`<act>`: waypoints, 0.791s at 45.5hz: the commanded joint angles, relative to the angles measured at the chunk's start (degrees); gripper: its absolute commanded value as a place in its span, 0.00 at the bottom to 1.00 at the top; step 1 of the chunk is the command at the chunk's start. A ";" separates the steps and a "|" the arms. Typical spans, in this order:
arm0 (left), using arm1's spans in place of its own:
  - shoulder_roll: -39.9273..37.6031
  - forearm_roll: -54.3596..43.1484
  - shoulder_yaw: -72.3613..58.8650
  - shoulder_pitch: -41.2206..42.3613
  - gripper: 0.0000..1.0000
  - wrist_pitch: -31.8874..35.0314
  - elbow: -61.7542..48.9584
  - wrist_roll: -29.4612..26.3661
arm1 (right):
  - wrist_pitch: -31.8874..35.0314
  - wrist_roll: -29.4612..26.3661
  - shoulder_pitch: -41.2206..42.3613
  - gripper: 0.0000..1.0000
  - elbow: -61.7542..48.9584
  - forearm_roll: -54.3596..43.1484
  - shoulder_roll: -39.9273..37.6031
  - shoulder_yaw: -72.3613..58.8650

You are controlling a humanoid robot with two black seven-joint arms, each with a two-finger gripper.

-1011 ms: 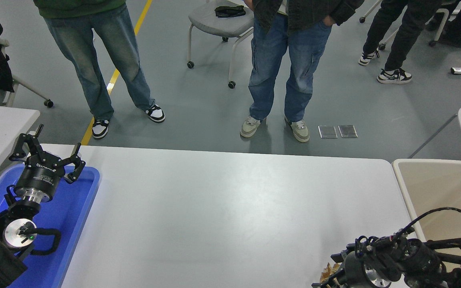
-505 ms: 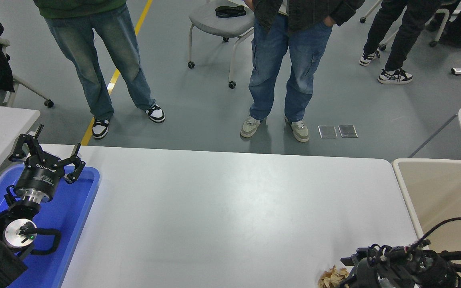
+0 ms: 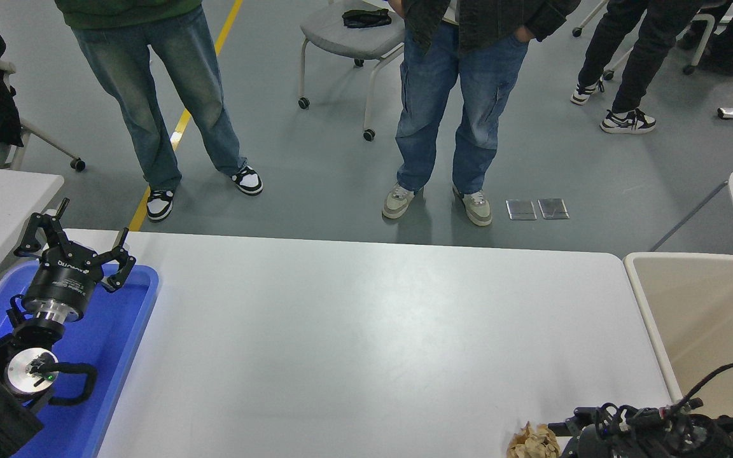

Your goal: Clean the table surface

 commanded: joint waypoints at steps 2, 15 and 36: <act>0.00 0.00 0.00 0.00 1.00 0.00 0.00 -0.01 | -0.61 0.11 -0.44 0.97 -0.37 -0.03 0.67 1.74; 0.00 0.00 0.00 0.00 1.00 0.00 0.00 -0.01 | -0.69 0.20 -1.58 0.94 -0.89 -2.67 0.59 0.68; 0.00 0.00 0.00 0.00 1.00 0.00 0.00 -0.01 | -1.31 0.11 -2.81 0.25 -3.97 -1.79 1.73 2.00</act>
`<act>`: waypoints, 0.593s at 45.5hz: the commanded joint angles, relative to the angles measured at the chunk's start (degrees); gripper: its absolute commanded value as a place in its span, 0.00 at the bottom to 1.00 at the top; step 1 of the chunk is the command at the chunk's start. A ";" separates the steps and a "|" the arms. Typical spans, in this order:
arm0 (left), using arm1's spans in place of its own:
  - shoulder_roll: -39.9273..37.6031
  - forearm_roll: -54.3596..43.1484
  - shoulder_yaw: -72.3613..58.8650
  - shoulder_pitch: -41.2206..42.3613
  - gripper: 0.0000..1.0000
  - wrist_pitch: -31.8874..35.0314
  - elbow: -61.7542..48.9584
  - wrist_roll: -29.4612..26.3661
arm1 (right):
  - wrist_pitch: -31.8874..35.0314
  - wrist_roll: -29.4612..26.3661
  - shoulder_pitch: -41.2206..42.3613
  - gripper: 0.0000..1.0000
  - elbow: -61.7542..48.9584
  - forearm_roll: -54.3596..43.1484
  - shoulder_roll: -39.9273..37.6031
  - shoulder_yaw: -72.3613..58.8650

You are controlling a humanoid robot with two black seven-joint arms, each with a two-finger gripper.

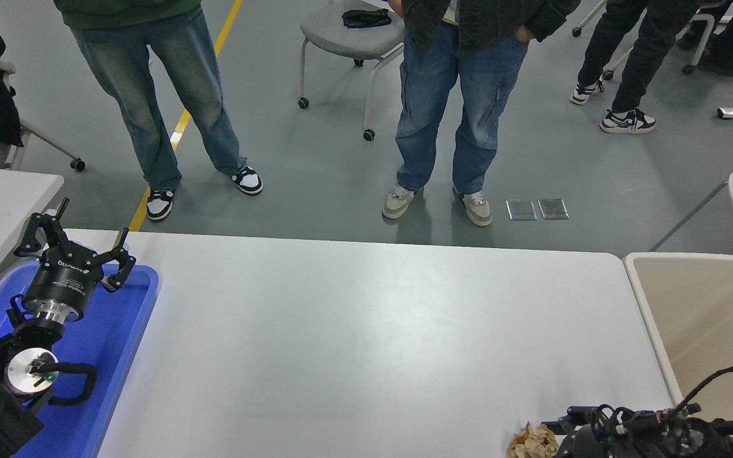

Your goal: Clean the table surface

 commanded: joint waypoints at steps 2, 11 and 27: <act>0.00 0.00 0.00 0.00 1.00 0.00 0.00 -0.01 | -0.13 0.00 -0.70 0.08 -1.62 0.56 0.82 1.32; 0.00 0.00 0.00 -0.08 1.00 0.00 0.00 -0.01 | -0.22 0.17 -1.05 0.00 -1.10 1.61 0.38 3.26; 0.00 0.00 0.00 0.00 1.00 0.00 0.00 0.07 | 0.66 4.30 1.32 0.00 5.05 9.08 -6.55 5.54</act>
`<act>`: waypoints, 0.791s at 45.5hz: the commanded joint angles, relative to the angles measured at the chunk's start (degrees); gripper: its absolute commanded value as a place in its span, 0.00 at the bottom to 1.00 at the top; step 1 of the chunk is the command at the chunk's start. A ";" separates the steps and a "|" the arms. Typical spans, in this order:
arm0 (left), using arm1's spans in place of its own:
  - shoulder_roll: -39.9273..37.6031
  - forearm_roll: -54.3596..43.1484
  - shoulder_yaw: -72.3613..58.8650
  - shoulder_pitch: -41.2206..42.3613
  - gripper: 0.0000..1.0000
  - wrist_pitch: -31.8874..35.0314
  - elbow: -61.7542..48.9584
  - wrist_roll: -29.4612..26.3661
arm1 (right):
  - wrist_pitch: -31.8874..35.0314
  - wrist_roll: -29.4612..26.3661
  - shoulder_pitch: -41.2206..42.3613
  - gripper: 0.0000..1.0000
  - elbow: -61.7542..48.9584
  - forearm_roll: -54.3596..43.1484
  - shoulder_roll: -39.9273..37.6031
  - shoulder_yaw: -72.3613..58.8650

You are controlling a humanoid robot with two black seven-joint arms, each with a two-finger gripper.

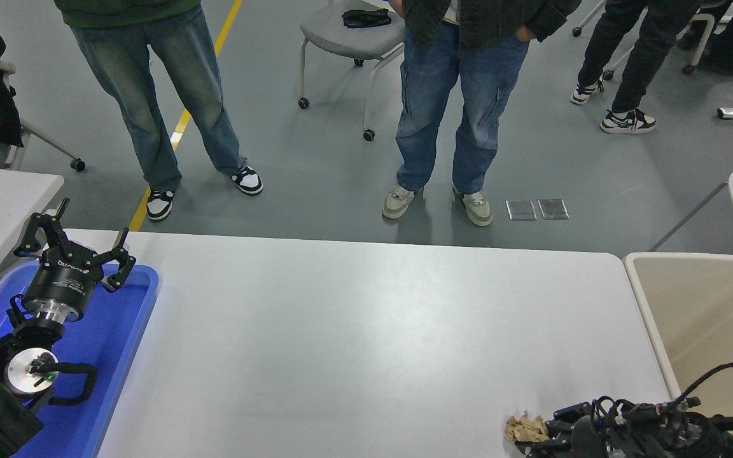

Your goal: Clean the table surface

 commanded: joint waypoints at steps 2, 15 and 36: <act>0.00 0.00 0.00 0.02 1.00 0.00 0.00 0.07 | 0.98 3.01 2.87 0.00 5.33 7.28 -6.10 1.59; 0.00 0.00 0.00 0.02 1.00 0.00 0.00 0.07 | 3.35 4.41 11.84 0.00 15.43 17.39 -16.56 3.43; 0.00 0.00 0.00 -0.06 1.00 0.00 0.00 -0.02 | 16.62 7.93 22.22 0.00 15.43 38.04 -23.42 17.84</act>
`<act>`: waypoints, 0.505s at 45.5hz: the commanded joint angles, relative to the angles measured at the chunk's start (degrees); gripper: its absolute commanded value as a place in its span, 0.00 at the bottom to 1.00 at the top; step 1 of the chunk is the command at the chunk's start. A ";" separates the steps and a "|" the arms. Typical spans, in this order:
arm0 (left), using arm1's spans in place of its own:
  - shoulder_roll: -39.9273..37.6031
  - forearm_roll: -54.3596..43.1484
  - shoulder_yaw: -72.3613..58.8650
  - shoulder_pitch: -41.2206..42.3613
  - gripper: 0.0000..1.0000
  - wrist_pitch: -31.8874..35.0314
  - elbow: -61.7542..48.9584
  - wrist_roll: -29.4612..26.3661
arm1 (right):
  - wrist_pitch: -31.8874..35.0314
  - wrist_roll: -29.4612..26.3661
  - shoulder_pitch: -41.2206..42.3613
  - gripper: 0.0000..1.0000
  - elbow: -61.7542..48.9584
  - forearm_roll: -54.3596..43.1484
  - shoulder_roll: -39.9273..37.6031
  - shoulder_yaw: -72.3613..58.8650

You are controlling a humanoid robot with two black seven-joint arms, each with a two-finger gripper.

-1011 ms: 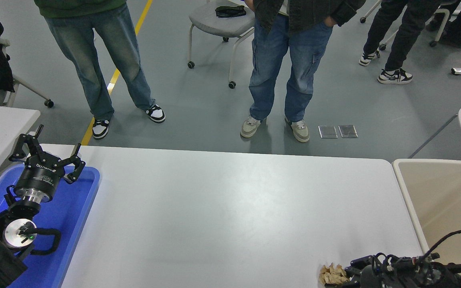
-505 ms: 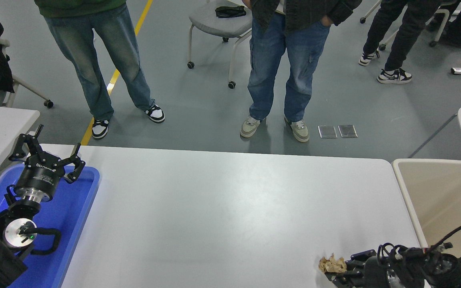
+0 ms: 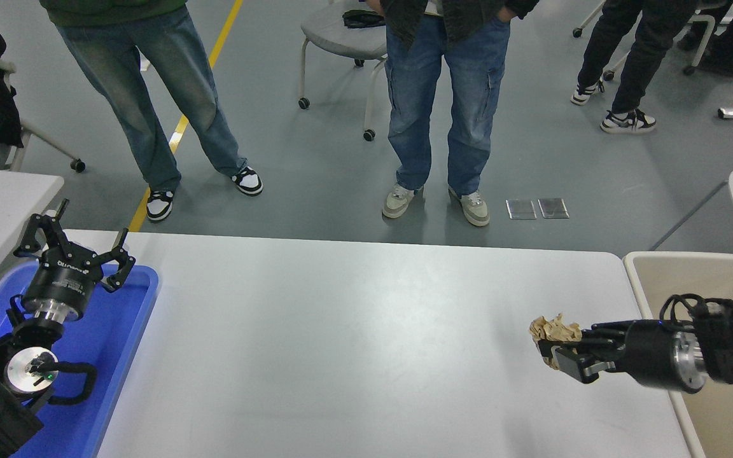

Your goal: Clean the table surface

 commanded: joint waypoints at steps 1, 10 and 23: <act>0.00 0.00 0.00 0.00 1.00 0.00 0.00 -0.04 | 9.86 1.27 4.03 0.00 0.74 12.58 -3.58 10.98; 0.00 0.00 0.00 0.00 1.00 0.00 0.00 -0.04 | 15.93 1.27 3.94 0.00 0.68 17.15 -4.54 18.64; 0.00 0.00 0.00 0.00 1.00 0.00 0.00 -0.04 | 16.11 1.54 3.50 0.00 -6.79 28.92 -9.11 21.54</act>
